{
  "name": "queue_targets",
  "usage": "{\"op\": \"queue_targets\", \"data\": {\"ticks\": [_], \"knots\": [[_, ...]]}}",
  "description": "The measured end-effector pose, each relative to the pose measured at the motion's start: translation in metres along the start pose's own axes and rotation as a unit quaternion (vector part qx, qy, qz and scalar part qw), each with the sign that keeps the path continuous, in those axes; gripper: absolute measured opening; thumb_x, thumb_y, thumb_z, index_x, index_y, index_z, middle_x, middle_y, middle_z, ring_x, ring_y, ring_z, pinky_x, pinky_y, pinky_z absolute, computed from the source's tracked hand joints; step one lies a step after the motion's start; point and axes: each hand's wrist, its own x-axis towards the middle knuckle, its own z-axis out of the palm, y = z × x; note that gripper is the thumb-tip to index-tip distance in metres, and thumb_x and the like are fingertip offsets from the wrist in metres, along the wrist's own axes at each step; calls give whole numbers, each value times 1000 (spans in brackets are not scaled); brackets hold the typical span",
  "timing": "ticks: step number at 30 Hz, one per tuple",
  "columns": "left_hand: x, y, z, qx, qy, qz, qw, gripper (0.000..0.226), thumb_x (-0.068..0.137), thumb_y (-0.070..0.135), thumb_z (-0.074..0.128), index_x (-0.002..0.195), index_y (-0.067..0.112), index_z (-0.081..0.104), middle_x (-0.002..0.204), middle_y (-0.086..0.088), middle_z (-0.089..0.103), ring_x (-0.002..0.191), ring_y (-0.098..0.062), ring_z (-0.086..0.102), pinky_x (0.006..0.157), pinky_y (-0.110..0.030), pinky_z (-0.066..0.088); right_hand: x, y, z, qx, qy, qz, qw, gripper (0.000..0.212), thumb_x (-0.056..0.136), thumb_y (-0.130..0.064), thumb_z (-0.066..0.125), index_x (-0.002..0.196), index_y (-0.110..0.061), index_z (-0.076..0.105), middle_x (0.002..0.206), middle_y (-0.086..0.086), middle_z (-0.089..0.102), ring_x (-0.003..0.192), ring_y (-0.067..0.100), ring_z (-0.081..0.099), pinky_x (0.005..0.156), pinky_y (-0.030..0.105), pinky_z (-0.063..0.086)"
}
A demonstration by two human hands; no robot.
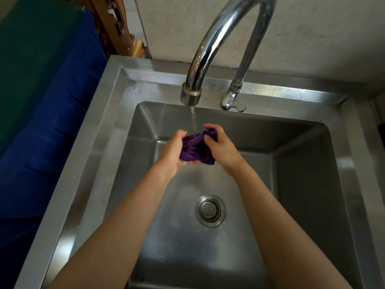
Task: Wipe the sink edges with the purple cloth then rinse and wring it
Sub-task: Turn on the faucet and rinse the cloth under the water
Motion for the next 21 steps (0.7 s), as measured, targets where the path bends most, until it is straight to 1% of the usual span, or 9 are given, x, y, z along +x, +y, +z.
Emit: {"op": "queue_targets", "data": {"ticks": [2, 5, 8, 10, 13, 16, 17, 19, 21], "knots": [[3, -2, 3, 11, 18, -12, 1000, 33, 91, 43, 47, 79, 15, 60, 76, -7, 68, 73, -21, 66, 67, -38, 57, 0, -1, 8, -43, 2, 22, 999, 31, 94, -16, 44, 124, -22, 48, 124, 17, 50, 109, 27, 53, 100, 39, 44], [11, -9, 1, 22, 86, 8, 996, 35, 90, 48, 50, 73, 19, 61, 75, -5, 66, 68, -18, 63, 57, -31, 51, -15, -6, 22, -133, 44, -30, 990, 25, 93, -28, 48, 116, -17, 52, 110, 18, 58, 98, 31, 57, 80, 30, 42], [10, -14, 0, -56, 50, 17, 997, 41, 95, 44, 41, 70, 17, 59, 62, -3, 65, 62, -15, 61, 61, -28, 47, -36, -18, 36, -259, 83, -107, 956, 36, 88, -50, 50, 100, -15, 53, 96, 12, 59, 84, 31, 57, 65, 32, 38], [3, -13, 6, -109, 15, 13, 994, 42, 99, 34, 32, 71, 14, 55, 49, 2, 63, 55, -13, 62, 59, -24, 48, -36, -27, 38, -292, 129, -147, 936, 39, 88, -54, 47, 92, -15, 51, 88, 11, 61, 79, 34, 59, 61, 34, 37], [-7, -7, 17, -105, -4, -2, 994, 36, 96, 28, 39, 66, 15, 55, 43, 3, 59, 41, -10, 59, 42, -16, 46, -21, -34, 27, -299, 145, -143, 932, 38, 94, -46, 41, 89, -10, 52, 86, 16, 66, 83, 39, 61, 66, 38, 41], [-7, -5, 21, -44, 25, 49, 998, 33, 91, 21, 50, 59, 16, 58, 41, 5, 58, 49, -15, 58, 45, -21, 44, -8, -29, 15, -271, 135, -109, 947, 39, 97, -39, 38, 93, -6, 57, 89, 21, 67, 87, 41, 61, 73, 41, 45], [-8, -5, 21, -29, 31, 61, 997, 33, 90, 22, 50, 59, 17, 59, 44, 4, 60, 53, -16, 57, 47, -23, 42, -5, -27, 12, -243, 124, -102, 957, 38, 97, -39, 38, 89, -7, 57, 85, 20, 67, 84, 39, 62, 74, 43, 46], [-9, -4, 24, 3, 51, 93, 994, 33, 92, 28, 48, 63, 18, 61, 51, 0, 59, 48, -15, 55, 42, -21, 37, 2, -24, 5, -158, 80, -87, 980, 35, 96, -39, 42, 75, -13, 51, 71, 10, 61, 73, 29, 59, 74, 45, 49], [-8, -3, 23, 47, 76, 118, 989, 36, 94, 37, 45, 67, 18, 60, 52, 1, 58, 39, -14, 53, 34, -17, 29, 3, -24, -3, -93, 25, -51, 994, 32, 95, -42, 43, 78, -16, 51, 71, 3, 57, 67, 20, 57, 66, 44, 52]]}}
